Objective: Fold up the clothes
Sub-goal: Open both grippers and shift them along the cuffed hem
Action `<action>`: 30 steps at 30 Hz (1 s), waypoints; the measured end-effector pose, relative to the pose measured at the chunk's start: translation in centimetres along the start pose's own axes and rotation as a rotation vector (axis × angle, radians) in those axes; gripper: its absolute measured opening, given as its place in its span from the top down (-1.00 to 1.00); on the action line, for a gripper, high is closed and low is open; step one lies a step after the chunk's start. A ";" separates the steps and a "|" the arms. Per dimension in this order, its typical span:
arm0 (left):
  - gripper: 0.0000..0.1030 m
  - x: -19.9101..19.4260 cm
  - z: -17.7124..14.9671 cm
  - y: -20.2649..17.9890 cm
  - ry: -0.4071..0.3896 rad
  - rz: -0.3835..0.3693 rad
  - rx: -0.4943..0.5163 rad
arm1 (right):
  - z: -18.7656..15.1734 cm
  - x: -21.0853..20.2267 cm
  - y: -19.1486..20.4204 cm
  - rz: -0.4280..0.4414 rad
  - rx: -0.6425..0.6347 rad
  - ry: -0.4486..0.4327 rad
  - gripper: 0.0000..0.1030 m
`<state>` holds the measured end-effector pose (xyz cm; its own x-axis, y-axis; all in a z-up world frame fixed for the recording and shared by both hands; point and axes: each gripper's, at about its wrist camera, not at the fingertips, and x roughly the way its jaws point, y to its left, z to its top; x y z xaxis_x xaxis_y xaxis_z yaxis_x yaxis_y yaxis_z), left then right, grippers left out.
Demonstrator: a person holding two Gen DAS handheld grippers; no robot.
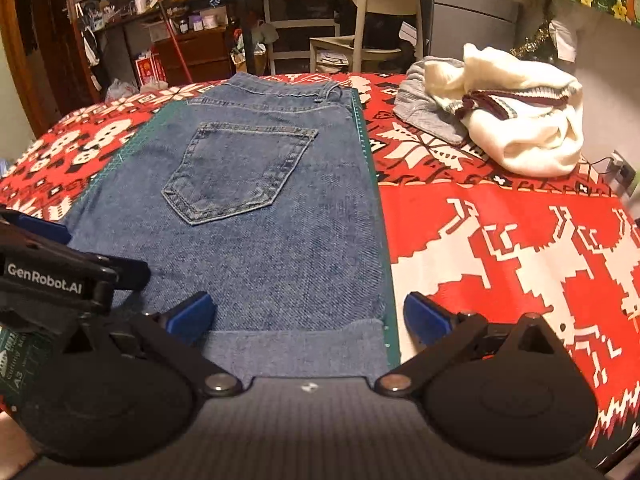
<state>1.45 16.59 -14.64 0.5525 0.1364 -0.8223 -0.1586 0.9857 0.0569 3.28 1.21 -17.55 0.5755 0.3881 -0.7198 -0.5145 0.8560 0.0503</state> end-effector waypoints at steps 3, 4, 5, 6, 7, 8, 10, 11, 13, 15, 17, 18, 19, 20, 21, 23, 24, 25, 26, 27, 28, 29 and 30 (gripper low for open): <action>-1.00 -0.1 -0.5 -0.1 -0.048 0.010 0.004 | 0.0 0.1 0.2 -0.009 -0.003 0.004 -0.99; -1.00 0.0 -0.7 0.2 -0.057 0.002 -0.010 | 0.1 0.1 0.2 -0.012 -0.002 0.005 -0.99; -1.00 0.0 -0.9 0.4 -0.066 -0.007 -0.020 | 0.1 0.2 0.3 -0.014 -0.001 0.006 -0.99; -1.00 0.0 -1.1 0.5 -0.075 -0.014 -0.023 | 0.1 0.2 0.3 -0.014 0.000 0.004 -0.99; -1.00 0.0 -1.2 0.5 -0.083 -0.016 -0.023 | 0.1 0.2 0.3 -0.014 0.001 0.002 -0.99; -1.00 -0.1 -1.2 0.4 -0.088 -0.013 -0.018 | 0.1 0.1 0.3 -0.012 0.000 -0.001 -0.99; -1.00 -0.2 -1.3 0.2 -0.099 -0.008 -0.009 | 0.0 0.0 0.3 -0.010 -0.002 -0.008 -0.99; -1.00 -0.2 -1.3 0.1 -0.102 -0.006 -0.008 | -0.1 0.0 0.3 -0.010 -0.001 -0.009 -0.99; -1.00 -0.2 -1.4 0.2 -0.105 -0.007 -0.016 | -0.2 0.0 0.3 -0.012 0.003 -0.012 -0.99; -1.00 -0.1 -1.4 0.4 -0.106 -0.012 -0.031 | -0.1 0.0 0.3 -0.013 0.008 -0.012 -0.99; -1.00 -0.1 -1.5 0.4 -0.110 -0.014 -0.035 | -0.1 0.0 0.3 -0.015 0.009 -0.015 -0.99; -1.00 -0.1 -1.5 0.3 -0.110 -0.013 -0.035 | -0.2 0.0 0.3 -0.016 0.010 -0.017 -0.99; -1.00 -0.2 -1.5 0.3 -0.111 -0.009 -0.035 | -0.2 -0.1 0.3 -0.016 0.010 -0.021 -0.99; -1.00 -0.2 -1.5 0.2 -0.110 -0.005 -0.037 | -0.3 -0.1 0.2 -0.016 0.009 -0.026 -0.99; -1.00 -0.2 -1.5 0.2 -0.108 -0.001 -0.041 | -0.4 -0.1 0.2 -0.016 0.010 -0.029 -0.99; -1.00 -0.2 -1.6 0.1 -0.111 0.002 -0.046 | -0.5 -0.1 0.2 -0.017 0.012 -0.032 -0.99; -1.00 -0.2 -1.6 0.2 -0.114 0.001 -0.049 | -0.5 -0.1 0.1 -0.017 0.012 -0.033 -0.99; -1.00 -0.2 -1.7 0.2 -0.118 0.000 -0.053 | -0.4 -0.1 0.2 -0.018 0.012 -0.032 -0.99; -1.00 -0.2 -1.7 0.2 -0.122 -0.001 -0.057 | -0.4 -0.1 0.2 -0.019 0.011 -0.031 -0.99; -1.00 -0.2 -1.8 0.3 -0.125 -0.001 -0.061 | -0.4 -0.1 0.2 -0.021 0.014 -0.029 -0.99; -1.00 -0.2 -1.8 0.2 -0.127 0.001 -0.065 | -0.4 -0.1 0.2 -0.021 0.013 -0.028 -0.99; -1.00 -0.2 -1.8 0.2 -0.130 0.001 -0.068 | -0.3 -0.1 0.2 -0.021 0.013 -0.026 -0.99; -1.00 -0.3 -1.9 0.2 -0.131 0.001 -0.068 | -0.3 -0.1 0.3 -0.022 0.012 -0.024 -0.99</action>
<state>-0.25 16.60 -15.48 0.6536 0.1539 -0.7410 -0.2119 0.9772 0.0161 2.90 1.29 -17.70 0.6017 0.3776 -0.7038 -0.4941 0.8683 0.0435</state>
